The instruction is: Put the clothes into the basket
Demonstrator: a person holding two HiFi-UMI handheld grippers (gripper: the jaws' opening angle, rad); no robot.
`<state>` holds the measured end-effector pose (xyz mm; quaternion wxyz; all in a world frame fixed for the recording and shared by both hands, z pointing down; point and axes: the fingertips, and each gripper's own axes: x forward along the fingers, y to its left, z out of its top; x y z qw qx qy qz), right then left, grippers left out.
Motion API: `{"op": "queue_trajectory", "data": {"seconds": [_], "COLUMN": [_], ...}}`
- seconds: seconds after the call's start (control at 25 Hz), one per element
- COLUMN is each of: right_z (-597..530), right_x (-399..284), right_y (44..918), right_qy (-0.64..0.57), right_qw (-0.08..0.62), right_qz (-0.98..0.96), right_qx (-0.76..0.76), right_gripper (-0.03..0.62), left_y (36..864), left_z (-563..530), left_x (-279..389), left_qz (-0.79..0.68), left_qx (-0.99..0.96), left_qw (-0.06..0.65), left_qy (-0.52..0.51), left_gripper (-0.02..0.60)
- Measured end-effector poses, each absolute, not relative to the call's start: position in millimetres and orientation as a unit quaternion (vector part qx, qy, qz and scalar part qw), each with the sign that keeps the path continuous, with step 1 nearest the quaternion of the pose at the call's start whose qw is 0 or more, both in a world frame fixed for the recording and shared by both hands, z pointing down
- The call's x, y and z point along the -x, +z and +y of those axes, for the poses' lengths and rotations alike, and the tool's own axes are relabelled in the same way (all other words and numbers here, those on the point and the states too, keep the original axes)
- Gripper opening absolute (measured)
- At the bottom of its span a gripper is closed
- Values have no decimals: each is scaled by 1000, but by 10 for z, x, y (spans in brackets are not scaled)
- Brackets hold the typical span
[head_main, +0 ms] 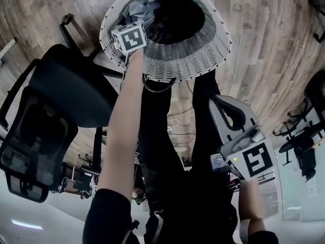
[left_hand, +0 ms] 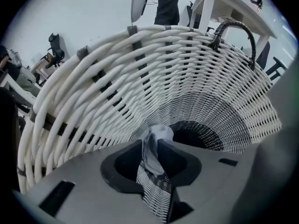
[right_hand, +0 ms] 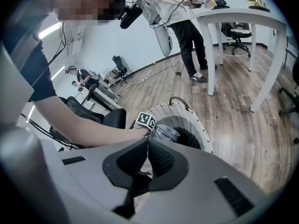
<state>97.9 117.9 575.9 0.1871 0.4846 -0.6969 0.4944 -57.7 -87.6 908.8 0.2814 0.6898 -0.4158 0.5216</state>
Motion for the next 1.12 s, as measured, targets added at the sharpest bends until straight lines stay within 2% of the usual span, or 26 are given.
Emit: {"op": "queue_trajectory", "data": {"seconds": [0.2, 0.56, 1.12], "right_z": [1217, 1192, 929], "right_x": [-1013, -1021, -1363], "right_y": [5753, 5597, 4407], "right_qy": [496, 490, 384], "right_qw": [188, 183, 214], "right_qz": [-696, -698, -778], "right_qx": [-484, -490, -449], "right_gripper": [17, 17, 17], "left_y": [9032, 8732, 6919], "left_z": [-920, -856, -698], "left_x": [621, 622, 289], "left_qz": [-429, -417, -394], "left_qx": [-688, -701, -747], "left_qw": [272, 263, 255], "left_qy": [518, 515, 470], "left_gripper": [53, 16, 11]}}
